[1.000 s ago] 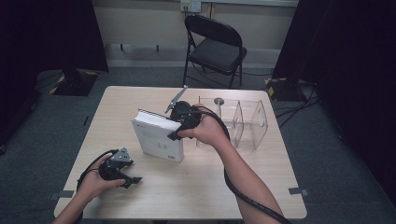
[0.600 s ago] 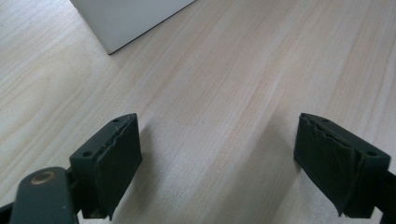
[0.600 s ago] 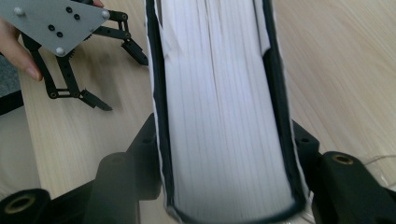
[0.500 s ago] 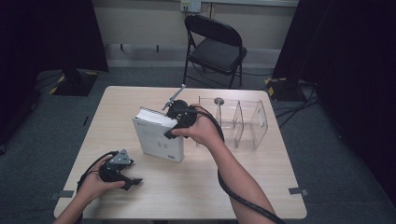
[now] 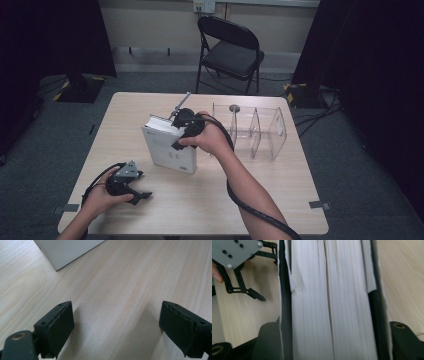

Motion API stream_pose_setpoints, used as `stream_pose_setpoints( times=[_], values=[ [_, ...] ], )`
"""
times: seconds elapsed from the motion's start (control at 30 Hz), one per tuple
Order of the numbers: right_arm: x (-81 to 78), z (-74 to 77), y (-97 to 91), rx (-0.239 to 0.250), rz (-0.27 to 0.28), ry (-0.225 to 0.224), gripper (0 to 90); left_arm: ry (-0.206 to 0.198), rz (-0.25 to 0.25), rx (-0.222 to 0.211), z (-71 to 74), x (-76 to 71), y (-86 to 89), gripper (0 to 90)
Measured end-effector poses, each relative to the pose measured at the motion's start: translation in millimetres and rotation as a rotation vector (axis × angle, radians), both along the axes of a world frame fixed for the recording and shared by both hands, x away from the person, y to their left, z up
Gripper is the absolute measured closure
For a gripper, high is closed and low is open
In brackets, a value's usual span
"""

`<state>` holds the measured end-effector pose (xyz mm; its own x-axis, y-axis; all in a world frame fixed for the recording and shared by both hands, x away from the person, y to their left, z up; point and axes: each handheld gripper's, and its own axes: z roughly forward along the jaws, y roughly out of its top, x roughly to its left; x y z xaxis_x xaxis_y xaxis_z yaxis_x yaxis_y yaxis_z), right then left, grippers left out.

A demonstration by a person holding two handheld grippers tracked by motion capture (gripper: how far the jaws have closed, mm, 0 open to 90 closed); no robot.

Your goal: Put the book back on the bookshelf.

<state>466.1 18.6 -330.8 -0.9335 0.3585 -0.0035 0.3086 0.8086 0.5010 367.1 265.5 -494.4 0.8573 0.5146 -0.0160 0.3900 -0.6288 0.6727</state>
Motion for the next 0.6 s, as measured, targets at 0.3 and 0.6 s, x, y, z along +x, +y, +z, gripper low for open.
stream_pose_setpoints(
  times=[0.3,0.6],
  values=[
    [3.8,-1.9,8.1,-0.024,0.049,-0.034,38.1,-0.007,-0.005,-0.006,-1.0,-0.2,0.8,10.7],
    [5.6,-5.2,10.7,0.001,0.052,-0.030,41.3,-0.009,-0.019,-0.010,-3.4,-0.2,-1.0,4.2]
  ],
)
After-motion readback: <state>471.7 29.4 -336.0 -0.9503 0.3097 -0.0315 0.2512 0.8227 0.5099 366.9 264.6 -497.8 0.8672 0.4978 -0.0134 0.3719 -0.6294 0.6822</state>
